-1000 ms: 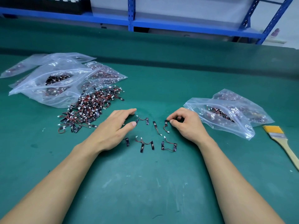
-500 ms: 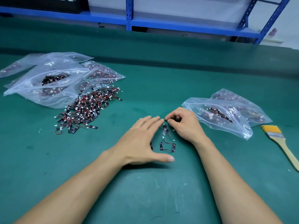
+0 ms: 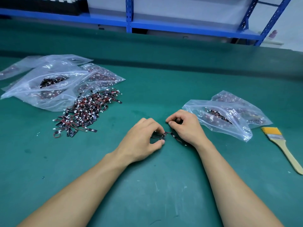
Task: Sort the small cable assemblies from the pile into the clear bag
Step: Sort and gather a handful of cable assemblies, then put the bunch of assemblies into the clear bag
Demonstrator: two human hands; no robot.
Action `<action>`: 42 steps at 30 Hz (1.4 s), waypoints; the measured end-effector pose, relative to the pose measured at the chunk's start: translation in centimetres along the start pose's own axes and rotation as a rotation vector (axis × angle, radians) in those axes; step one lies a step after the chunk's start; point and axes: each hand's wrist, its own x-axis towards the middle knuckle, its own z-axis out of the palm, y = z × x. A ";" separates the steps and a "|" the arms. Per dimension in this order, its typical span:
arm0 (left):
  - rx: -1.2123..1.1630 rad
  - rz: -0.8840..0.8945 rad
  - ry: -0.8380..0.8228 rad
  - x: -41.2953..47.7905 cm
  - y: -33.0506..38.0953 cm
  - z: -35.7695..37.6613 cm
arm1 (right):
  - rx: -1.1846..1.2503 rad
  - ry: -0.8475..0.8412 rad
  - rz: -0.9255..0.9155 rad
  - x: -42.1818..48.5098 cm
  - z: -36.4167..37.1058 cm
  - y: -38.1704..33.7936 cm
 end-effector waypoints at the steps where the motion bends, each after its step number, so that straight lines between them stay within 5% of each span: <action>1: -0.020 0.005 0.008 -0.1 -0.4 -0.4 | 0.004 0.003 0.001 0.0 0.0 0.1; 9: 0.151 -0.008 -0.163 -0.6 -3.4 -2.6 | 0.020 0.016 -0.028 0.1 -0.2 0.6; 19: 0.266 0.265 -0.258 2.1 1.1 1.8 | 0.160 0.132 0.045 0.6 -0.6 0.9; 31: -0.193 0.062 -0.094 0.4 -2.7 -2.2 | 0.099 0.091 0.022 0.5 -0.3 0.8; 38: 0.269 0.189 -0.326 0.9 -3.2 -2.3 | 0.089 0.074 0.018 0.4 -0.1 0.6; 42: 0.269 0.192 -0.295 1.7 -2.0 -1.2 | 0.054 0.048 0.017 0.3 0.1 0.6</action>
